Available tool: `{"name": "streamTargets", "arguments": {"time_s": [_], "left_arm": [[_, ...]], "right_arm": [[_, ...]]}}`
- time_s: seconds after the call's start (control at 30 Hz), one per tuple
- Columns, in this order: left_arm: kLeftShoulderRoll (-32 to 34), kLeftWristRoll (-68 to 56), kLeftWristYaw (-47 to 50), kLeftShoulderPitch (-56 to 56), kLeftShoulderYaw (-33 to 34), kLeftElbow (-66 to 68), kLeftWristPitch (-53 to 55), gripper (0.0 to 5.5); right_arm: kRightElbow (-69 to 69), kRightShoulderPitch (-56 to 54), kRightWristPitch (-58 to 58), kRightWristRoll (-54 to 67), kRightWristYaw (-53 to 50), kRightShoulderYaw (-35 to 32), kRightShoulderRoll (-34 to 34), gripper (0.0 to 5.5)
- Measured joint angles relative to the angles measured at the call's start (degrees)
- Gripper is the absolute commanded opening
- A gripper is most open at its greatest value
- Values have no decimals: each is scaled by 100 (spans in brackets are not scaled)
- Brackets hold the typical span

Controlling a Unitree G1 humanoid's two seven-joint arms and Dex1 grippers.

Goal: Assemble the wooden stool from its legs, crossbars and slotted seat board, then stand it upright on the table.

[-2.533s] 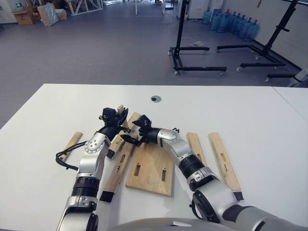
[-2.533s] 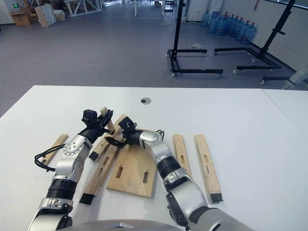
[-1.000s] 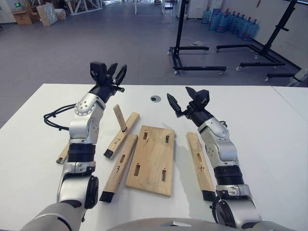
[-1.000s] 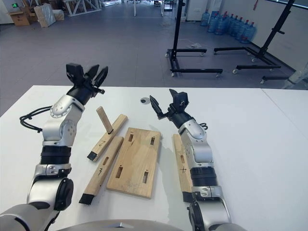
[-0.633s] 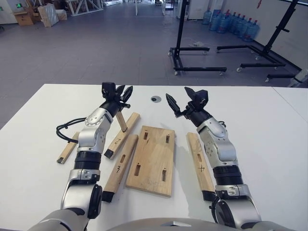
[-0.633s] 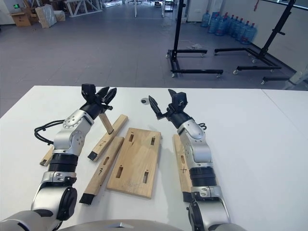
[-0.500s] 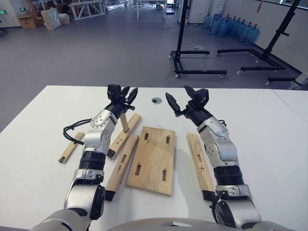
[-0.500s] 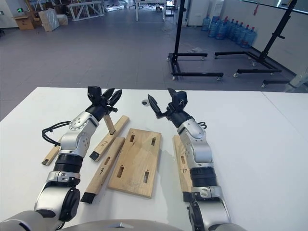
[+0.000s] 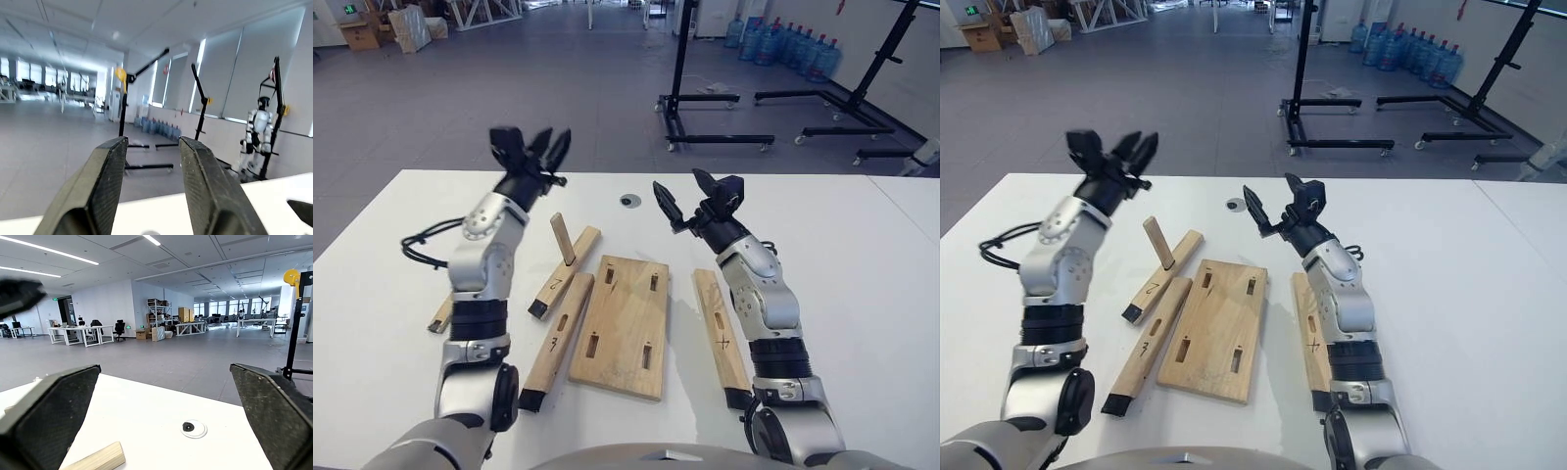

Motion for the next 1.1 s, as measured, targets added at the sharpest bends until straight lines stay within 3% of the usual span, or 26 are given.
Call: {"name": "streamTargets", "arguments": {"time_s": [0.1, 0.27, 0.43, 0.93, 1.1], "left_arm": [[580, 79, -106, 188, 256, -49, 42, 188], [1311, 237, -606, 2289, 681, -238, 296, 188], [1205, 115, -1127, 3861, 137, -716, 653, 188], [1234, 282, -1630, 4492, -908, -1321, 606, 188], [1227, 694, -1703, 4266, -1007, -297, -387, 207]], "right_arm": [[-146, 184, 45, 2, -64, -1, -9, 487], [-703, 646, 263, 29, -246, -27, -34, 487], [-1044, 1046, 428, 54, -452, -19, -23, 487], [-1146, 1061, 540, -16, -612, 215, -11, 487], [-1165, 1059, 549, -13, -614, 302, -10, 487]]}}
